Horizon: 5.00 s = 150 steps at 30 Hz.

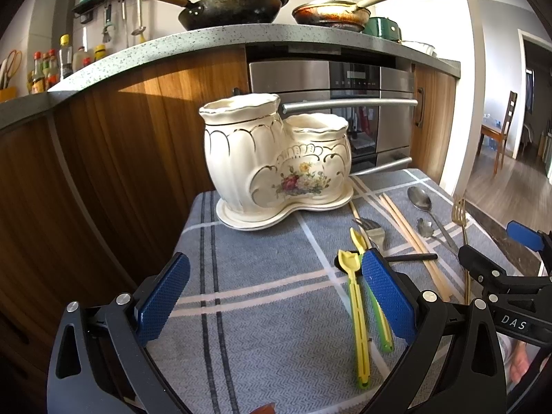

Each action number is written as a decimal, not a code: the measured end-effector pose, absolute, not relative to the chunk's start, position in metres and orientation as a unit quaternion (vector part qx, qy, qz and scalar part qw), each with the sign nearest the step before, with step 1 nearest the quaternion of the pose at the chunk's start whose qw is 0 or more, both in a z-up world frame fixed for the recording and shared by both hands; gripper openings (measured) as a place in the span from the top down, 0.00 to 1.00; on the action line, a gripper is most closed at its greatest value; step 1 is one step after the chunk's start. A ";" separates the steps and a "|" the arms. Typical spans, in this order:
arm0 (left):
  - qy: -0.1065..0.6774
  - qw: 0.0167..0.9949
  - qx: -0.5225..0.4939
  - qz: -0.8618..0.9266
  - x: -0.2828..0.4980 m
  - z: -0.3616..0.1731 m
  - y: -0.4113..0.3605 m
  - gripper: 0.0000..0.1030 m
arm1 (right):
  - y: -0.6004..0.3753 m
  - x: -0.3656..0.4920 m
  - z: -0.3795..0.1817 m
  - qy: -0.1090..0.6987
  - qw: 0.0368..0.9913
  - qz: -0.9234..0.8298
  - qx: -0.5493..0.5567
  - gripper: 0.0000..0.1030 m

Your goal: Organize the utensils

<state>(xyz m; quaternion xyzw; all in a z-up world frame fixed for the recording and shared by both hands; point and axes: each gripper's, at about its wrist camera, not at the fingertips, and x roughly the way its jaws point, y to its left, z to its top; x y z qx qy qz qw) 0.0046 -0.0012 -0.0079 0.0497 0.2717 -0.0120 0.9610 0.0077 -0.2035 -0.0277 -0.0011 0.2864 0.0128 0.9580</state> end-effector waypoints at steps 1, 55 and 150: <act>0.272 0.961 0.050 -0.012 0.005 -0.008 -0.001 0.04 | -0.204 0.007 -0.028 0.286 0.958 0.014 0.000 0.05; 0.400 0.898 0.076 -0.164 0.055 -0.060 -0.035 0.64 | -0.269 0.042 -0.020 0.332 0.941 0.028 0.051 0.46; 0.168 0.974 -0.068 -0.137 0.162 0.116 0.061 0.90 | -0.197 0.151 0.152 0.089 0.993 0.050 0.061 0.98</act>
